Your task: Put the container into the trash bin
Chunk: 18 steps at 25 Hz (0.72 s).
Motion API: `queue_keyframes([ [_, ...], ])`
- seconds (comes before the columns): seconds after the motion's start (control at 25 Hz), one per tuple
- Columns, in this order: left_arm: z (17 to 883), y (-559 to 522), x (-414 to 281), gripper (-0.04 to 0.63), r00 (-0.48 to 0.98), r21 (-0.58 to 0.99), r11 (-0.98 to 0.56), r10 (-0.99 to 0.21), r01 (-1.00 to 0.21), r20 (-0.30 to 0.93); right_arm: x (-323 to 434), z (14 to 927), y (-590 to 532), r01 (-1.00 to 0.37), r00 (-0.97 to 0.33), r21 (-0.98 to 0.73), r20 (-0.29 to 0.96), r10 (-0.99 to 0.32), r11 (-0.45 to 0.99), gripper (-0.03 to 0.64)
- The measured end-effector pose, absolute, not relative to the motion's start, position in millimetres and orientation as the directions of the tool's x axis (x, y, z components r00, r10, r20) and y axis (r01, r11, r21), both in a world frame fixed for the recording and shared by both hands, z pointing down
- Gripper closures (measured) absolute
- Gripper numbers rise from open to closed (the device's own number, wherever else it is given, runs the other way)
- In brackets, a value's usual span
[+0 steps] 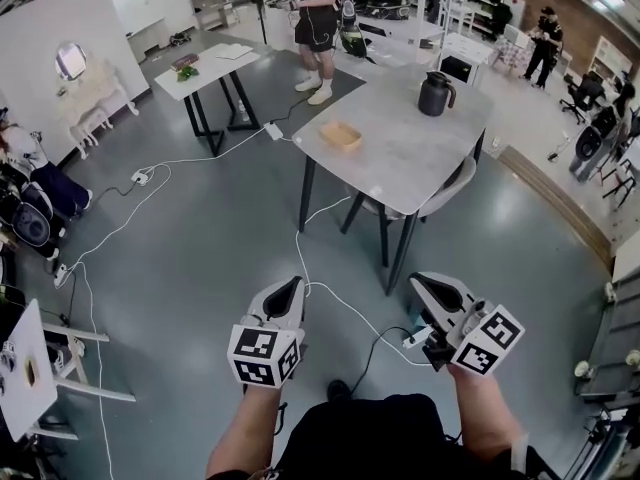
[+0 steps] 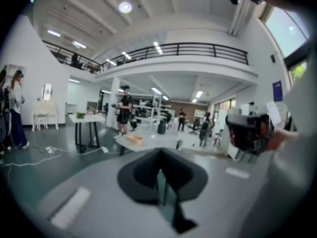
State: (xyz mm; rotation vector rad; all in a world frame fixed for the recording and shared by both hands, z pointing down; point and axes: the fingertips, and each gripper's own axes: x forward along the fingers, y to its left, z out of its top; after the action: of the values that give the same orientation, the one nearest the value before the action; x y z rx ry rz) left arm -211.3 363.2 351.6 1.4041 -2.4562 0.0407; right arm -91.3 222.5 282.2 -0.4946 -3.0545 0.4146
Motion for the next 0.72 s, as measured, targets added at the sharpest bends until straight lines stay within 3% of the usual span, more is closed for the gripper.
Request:
queue_keyframes([
  [0.44,358.4,321.3,-270.1,0.586,-0.433,0.129,0.485,-0.852,-0.865,0.295,-138.1,303.8,177.1,0.239,-0.970,-0.344,-0.046,0.238,0.908,0.623],
  [0.72,359.1,276.9,-344.8,0.586,-0.461,0.103,0.508,-0.837,-0.855,0.295,-209.0,311.7,123.2,0.251,-0.968,-0.337,-0.068,0.243,0.908,0.623],
])
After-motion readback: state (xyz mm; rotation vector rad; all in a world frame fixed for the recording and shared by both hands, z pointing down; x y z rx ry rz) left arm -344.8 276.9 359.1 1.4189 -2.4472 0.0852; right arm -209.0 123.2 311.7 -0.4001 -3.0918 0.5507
